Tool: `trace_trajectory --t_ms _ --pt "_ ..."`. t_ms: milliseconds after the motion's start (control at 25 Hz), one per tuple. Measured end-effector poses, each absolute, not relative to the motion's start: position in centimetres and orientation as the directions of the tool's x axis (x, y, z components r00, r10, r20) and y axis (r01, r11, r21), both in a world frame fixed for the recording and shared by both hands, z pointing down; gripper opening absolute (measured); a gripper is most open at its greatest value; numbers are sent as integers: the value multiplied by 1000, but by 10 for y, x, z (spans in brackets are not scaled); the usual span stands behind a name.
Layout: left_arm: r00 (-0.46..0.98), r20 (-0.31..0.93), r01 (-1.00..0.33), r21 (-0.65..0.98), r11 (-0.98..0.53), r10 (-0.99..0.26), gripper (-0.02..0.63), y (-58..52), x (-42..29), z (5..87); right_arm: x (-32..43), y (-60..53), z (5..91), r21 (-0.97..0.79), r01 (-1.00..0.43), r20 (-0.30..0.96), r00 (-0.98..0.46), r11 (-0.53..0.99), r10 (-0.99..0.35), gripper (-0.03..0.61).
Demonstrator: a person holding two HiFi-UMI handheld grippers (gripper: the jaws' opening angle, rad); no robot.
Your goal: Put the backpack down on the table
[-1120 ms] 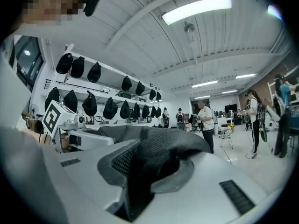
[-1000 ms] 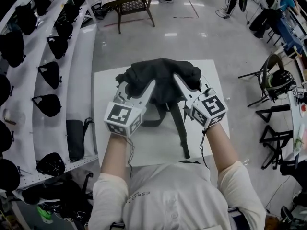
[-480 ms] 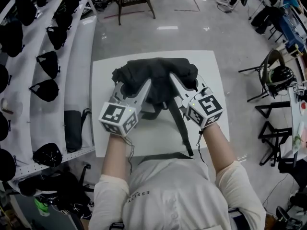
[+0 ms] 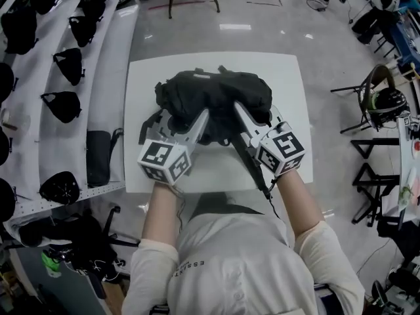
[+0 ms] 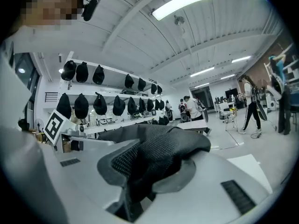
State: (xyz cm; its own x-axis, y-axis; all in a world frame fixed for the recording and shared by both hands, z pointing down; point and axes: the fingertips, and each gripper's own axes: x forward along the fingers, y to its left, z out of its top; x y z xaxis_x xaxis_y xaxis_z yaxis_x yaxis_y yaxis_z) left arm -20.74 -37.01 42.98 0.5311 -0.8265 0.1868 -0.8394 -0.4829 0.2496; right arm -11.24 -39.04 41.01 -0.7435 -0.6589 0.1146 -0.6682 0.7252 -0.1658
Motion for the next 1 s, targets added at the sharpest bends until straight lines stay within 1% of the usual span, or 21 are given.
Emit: trace_trajectory --t_ms 240,520,1000 --pt "530 185 -829 321 -458 -828 170 -335 -213 448 -116 -356 424 -206 -638 103 -768 742 -632 100" --pt "514 217 -824 394 -407 -830 178 -296 -211 470 -112 -316 443 -271 -617 105 -782 739 -614 103" --pt "487 300 -833 443 -332 -820 190 -239 -208 530 -104 -261 501 -359 -606 196 -793 710 -577 135"
